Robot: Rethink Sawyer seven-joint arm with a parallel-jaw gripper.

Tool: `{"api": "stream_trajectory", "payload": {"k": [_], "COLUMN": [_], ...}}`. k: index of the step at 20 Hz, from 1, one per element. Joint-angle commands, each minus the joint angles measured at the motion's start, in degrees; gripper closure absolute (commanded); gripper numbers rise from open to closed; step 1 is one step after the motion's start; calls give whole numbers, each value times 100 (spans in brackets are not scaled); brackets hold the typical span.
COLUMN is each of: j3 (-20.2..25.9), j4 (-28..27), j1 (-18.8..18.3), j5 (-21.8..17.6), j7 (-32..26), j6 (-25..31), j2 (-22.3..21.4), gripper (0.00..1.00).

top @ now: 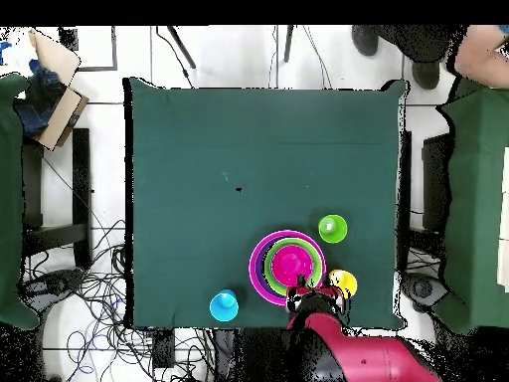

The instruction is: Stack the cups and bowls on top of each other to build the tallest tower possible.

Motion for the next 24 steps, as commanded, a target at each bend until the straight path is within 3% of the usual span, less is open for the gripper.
{"api": "stream_trajectory", "payload": {"k": [1, 5, 11, 15, 24], "j3": [1340, 1679, 1862, 2091, 2521], "j4": [74, -384, -1242, -1627, -1897], "j1": [-329, -457, -491, -655, -911], "j5": [631, 955, 920, 997, 1181], "j7": [-357, -633, -848, -1026, -1077], "j6": [891, 1369, 1944, 2350, 2851], "j2": [-43, 42, 628, 766, 694], "gripper": [0, 0, 0, 0, 0]}}
